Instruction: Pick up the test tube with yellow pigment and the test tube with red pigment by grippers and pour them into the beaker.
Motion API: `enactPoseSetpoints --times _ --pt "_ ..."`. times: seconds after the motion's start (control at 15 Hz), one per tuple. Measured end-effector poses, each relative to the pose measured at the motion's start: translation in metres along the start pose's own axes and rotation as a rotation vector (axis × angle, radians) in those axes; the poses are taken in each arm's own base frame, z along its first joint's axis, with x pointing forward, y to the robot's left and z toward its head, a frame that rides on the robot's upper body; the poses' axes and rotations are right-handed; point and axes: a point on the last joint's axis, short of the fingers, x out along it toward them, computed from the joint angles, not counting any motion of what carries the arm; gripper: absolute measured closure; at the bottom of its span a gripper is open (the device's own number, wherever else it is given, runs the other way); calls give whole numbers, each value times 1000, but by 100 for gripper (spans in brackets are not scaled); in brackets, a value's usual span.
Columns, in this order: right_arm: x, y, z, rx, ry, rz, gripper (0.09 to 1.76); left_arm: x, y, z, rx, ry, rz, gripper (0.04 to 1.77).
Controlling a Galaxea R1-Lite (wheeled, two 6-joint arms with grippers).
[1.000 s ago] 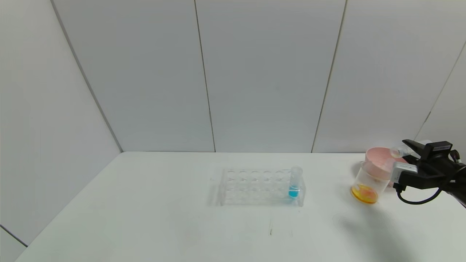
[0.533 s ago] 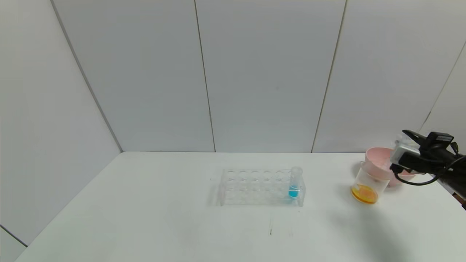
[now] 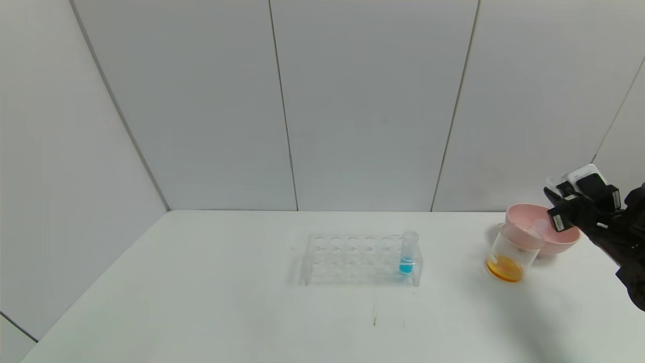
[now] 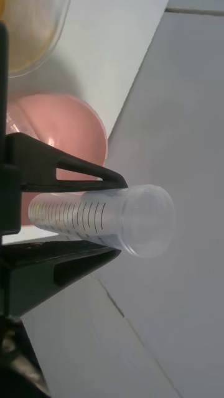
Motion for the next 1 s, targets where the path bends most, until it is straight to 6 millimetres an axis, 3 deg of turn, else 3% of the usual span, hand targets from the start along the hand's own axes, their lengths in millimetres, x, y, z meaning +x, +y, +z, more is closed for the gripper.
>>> enactPoseSetpoints --times 0.2,0.4,0.67,0.8,1.0 --pt "3 5 -13 152 11 -3 127 0 0 0 0 0 0 5" --pt "6 8 -19 197 26 2 91 0 0 0 0 0 0 5" --pt "6 8 -18 199 19 1 60 0 0 0 0 0 0 5" --pt "3 1 -6 209 -19 -17 49 0 0 0 0 0 0 5" --pt "-14 -21 32 245 -95 -73 38 0 0 0 0 0 0 5"
